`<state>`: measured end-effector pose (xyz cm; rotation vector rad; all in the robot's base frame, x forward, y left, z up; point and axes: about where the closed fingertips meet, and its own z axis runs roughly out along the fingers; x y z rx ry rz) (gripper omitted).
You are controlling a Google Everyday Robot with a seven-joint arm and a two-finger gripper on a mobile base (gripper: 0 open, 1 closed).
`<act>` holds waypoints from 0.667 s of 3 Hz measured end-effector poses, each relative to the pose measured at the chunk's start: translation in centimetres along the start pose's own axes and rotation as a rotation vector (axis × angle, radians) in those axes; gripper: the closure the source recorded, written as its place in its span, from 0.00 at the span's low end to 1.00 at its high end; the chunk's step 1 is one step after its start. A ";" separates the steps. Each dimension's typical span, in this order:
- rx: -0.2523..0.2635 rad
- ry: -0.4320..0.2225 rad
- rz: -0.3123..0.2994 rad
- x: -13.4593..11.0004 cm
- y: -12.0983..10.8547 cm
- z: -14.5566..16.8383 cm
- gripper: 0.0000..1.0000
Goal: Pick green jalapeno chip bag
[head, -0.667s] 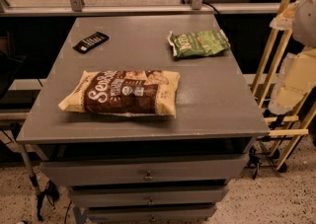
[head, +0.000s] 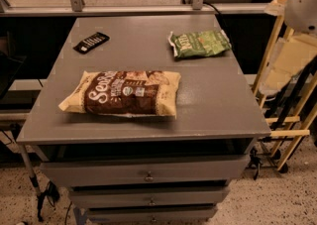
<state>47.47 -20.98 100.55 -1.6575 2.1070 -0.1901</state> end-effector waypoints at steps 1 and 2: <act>0.091 -0.063 -0.012 -1.3 -5.7 1.5 0.00; 0.155 -0.166 0.047 -2.7 -9.9 4.0 0.00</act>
Offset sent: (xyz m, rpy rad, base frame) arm 0.1826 0.0120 0.0146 0.3106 -0.3219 -0.0750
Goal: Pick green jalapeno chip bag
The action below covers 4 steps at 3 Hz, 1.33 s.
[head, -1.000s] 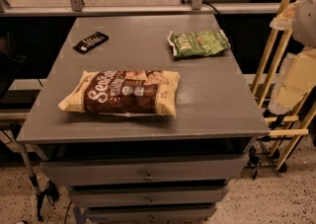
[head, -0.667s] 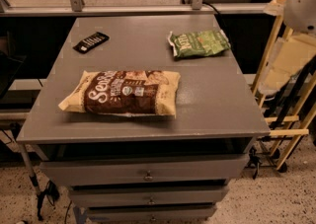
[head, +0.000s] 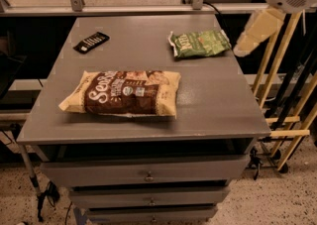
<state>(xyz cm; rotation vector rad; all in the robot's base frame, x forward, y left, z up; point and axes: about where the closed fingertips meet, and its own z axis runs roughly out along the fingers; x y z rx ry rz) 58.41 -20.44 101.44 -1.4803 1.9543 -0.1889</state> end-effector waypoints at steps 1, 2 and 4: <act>0.008 -0.104 0.114 -1.4 -2.6 4.4 0.00; 0.004 -0.112 0.127 -1.4 -2.7 5.3 0.00; -0.007 -0.083 0.180 -0.5 -4.7 10.0 0.00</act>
Offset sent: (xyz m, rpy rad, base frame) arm 0.0462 0.0146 -0.0147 0.1423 -0.0124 -0.0380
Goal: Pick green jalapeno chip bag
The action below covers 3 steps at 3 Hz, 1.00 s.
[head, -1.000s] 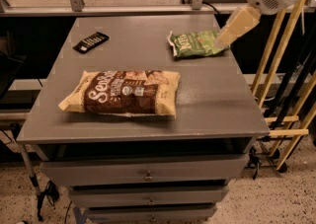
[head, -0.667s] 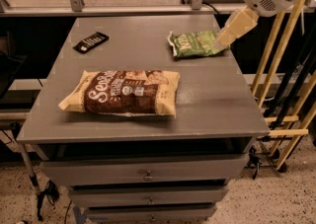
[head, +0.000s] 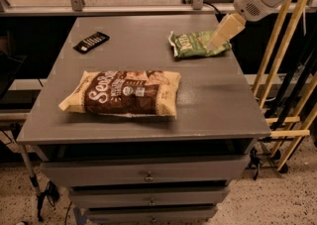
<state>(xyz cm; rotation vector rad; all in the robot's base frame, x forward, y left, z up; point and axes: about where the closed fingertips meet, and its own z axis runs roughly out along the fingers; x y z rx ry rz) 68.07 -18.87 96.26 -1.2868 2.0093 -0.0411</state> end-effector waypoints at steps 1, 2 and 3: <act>-0.018 0.025 0.042 0.5 -1.5 4.4 0.00; -0.050 0.068 0.071 1.0 -1.9 8.5 0.00; -0.100 0.100 0.073 0.9 -0.9 11.7 0.00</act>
Offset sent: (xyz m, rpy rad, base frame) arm 0.0922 0.0203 -0.0878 -0.0100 0.1534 -0.0754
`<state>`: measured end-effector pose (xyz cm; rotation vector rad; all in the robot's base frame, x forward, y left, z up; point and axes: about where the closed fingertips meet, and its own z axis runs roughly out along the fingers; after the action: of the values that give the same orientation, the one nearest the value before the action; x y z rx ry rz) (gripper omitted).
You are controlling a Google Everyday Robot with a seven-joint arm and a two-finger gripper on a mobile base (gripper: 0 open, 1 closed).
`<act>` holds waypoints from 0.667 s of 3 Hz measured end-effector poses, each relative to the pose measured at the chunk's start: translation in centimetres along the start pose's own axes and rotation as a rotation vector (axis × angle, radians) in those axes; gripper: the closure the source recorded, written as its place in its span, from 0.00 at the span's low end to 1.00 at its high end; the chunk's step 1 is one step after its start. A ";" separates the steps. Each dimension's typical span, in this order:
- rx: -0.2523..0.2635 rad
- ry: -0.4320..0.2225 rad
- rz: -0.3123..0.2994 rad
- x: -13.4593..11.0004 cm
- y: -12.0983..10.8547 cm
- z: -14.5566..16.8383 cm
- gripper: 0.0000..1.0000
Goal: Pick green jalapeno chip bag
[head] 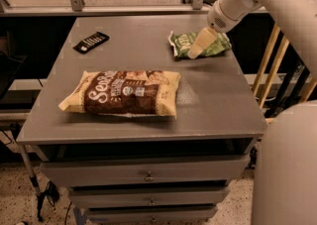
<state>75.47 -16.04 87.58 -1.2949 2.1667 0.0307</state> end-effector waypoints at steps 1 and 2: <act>-0.061 0.033 -0.015 -0.1 1.0 2.5 0.00; -0.099 0.044 -0.022 -0.4 1.6 3.9 0.00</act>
Offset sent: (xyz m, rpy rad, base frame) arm 0.0125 0.0301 -0.0390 -0.0092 0.1235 0.0760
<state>76.20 -13.68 84.14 -1.3861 2.2123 0.1030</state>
